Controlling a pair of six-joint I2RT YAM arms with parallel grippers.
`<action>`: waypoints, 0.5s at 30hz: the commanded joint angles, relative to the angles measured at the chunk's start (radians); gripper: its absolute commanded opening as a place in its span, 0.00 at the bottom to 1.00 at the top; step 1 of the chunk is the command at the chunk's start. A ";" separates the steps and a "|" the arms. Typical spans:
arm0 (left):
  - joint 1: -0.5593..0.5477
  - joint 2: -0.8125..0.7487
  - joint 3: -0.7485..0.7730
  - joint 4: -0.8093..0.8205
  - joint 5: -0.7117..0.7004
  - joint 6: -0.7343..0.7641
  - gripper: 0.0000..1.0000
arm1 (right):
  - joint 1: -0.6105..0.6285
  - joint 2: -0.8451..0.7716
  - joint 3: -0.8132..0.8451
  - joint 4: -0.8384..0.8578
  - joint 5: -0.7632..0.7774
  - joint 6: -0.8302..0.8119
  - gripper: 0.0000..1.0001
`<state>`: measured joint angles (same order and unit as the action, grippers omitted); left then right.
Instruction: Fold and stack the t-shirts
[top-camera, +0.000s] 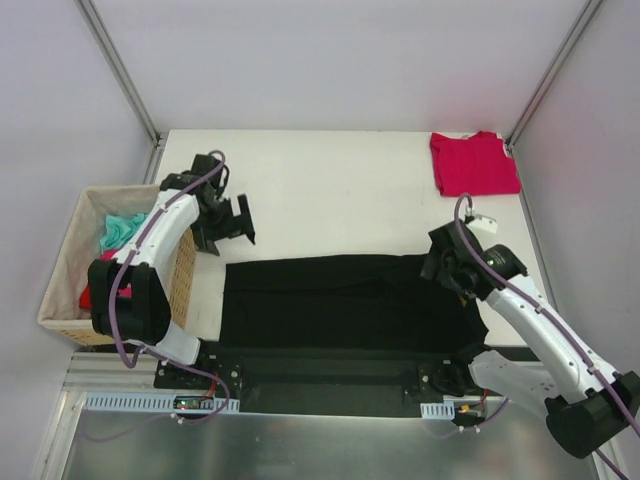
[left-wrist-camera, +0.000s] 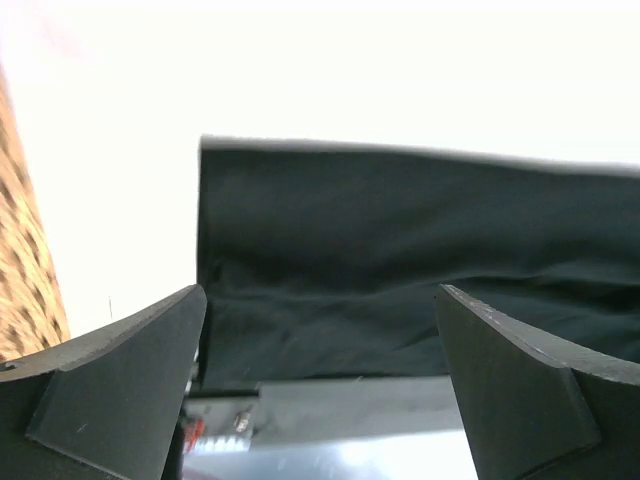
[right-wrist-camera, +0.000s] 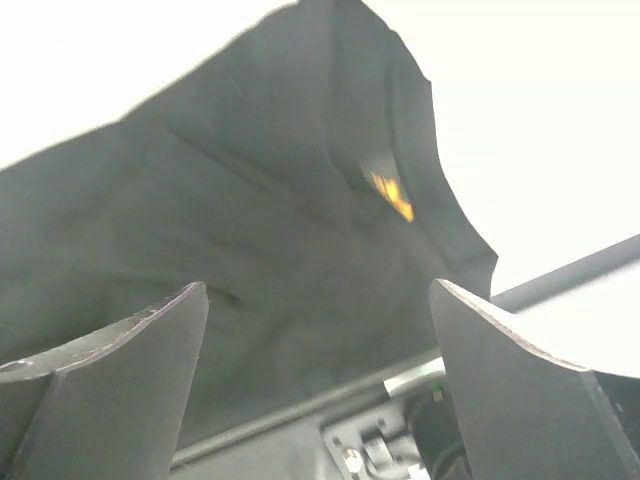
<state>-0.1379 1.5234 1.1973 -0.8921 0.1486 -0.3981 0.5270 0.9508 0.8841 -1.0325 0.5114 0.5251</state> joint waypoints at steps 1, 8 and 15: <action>-0.006 -0.029 0.160 -0.085 -0.015 0.028 0.99 | 0.005 0.083 0.136 0.058 0.108 -0.138 0.97; -0.026 0.061 0.115 -0.036 0.031 0.001 0.99 | 0.007 0.319 0.124 0.286 0.014 -0.201 0.98; -0.061 0.113 -0.001 0.028 0.052 -0.028 0.99 | 0.014 0.500 0.063 0.382 -0.060 -0.183 0.98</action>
<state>-0.1780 1.6207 1.2442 -0.8764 0.1768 -0.4046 0.5293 1.4071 0.9833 -0.7277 0.4965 0.3462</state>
